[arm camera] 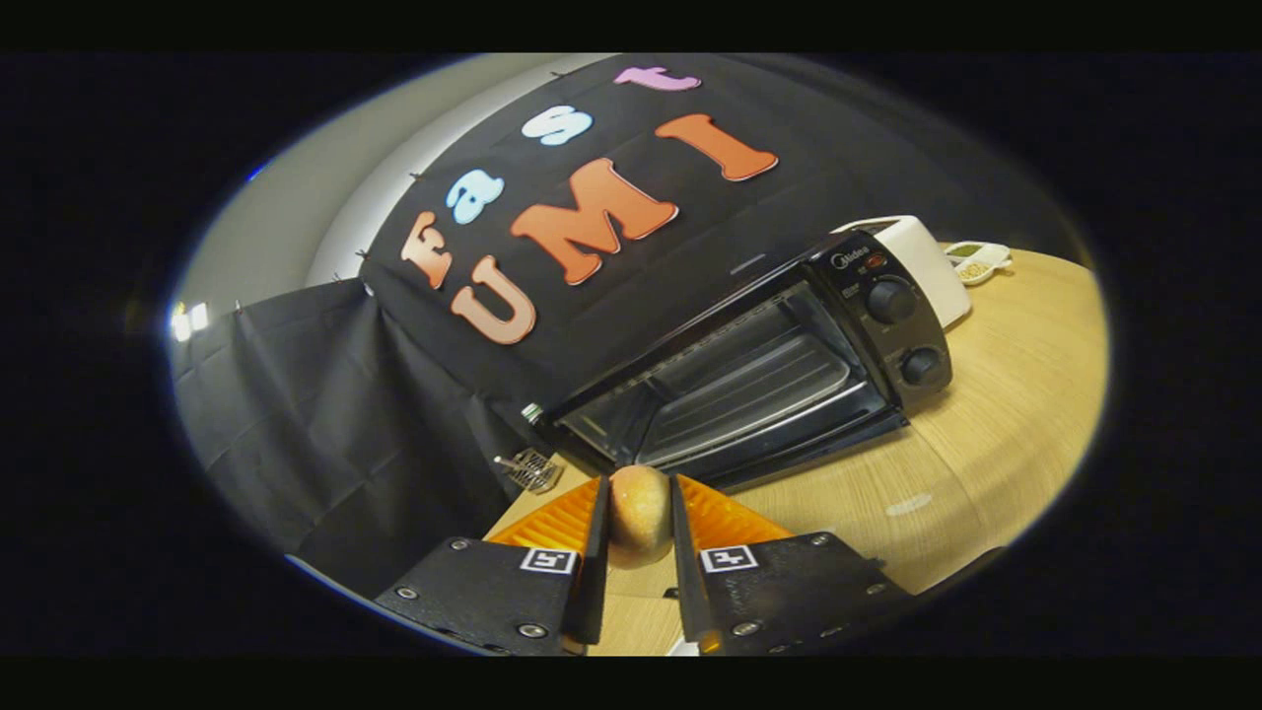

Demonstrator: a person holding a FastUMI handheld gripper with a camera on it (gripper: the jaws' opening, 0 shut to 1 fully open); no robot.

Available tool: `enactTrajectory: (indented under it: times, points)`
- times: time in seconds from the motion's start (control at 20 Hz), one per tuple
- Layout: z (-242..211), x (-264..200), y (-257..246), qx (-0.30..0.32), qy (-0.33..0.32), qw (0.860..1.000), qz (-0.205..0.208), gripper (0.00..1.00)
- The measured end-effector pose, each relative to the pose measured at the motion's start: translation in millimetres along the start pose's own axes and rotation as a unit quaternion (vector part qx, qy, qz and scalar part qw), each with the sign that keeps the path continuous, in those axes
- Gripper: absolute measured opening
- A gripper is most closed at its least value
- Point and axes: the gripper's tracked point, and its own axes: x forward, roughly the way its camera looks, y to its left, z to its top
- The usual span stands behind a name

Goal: Open the toaster oven, put the food inside, and close the toaster oven door.

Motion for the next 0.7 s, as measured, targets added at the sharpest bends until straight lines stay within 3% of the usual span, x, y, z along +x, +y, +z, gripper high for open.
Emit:
enactTrajectory:
  times: [0.4,0.7]
  points:
    - [26.0,77.3,-31.6,0.096,0.011,0.995,-0.025,0.31]
    - [39.8,116.3,-44.3,0.092,-0.012,0.995,-0.034,0.31]
